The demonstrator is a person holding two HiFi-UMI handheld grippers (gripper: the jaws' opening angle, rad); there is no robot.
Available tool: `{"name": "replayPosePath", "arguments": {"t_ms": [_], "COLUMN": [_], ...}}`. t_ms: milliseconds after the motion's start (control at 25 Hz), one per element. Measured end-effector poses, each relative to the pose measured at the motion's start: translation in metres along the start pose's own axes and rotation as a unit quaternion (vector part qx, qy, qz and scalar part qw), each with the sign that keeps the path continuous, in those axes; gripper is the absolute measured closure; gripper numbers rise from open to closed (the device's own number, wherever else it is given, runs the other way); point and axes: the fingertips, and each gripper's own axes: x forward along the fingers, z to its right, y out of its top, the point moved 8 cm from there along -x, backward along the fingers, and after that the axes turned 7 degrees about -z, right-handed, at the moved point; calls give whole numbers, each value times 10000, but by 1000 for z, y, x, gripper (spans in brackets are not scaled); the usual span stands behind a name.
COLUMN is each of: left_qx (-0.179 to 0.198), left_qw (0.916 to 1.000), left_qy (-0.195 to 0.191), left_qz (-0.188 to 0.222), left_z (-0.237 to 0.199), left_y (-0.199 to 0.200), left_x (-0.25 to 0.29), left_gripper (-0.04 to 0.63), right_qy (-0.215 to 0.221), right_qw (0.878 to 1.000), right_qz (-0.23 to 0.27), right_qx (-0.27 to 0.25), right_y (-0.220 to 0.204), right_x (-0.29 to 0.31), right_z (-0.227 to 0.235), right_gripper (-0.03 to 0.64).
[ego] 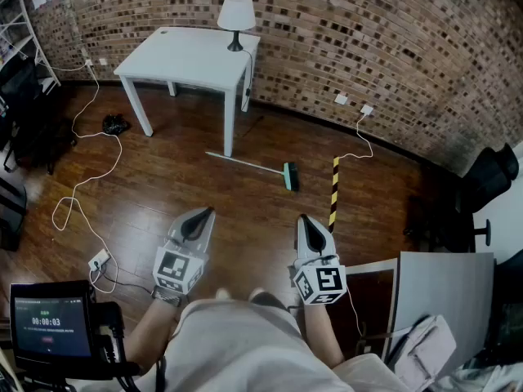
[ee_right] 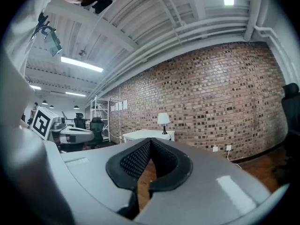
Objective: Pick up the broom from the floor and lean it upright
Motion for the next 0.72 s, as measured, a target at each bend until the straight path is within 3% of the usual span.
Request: {"name": "replayPosePath", "arguments": {"t_ms": [280, 720], "left_qx": [-247, -86], "left_qw": [9997, 9995], "left_qy": [39, 32], "left_qz": [-63, -318], "left_z": [-20, -47], "left_y": [-15, -24], "left_x": [-15, 36], "left_gripper": [594, 594], "right_qy": [-57, -42], "right_qw": [9999, 9997], "right_qz": [-143, -247], "right_qx": [-74, 15], "right_y": [-2, -9], "right_x": [3, 59], "right_z": [-19, 4], "right_gripper": [604, 604]}}
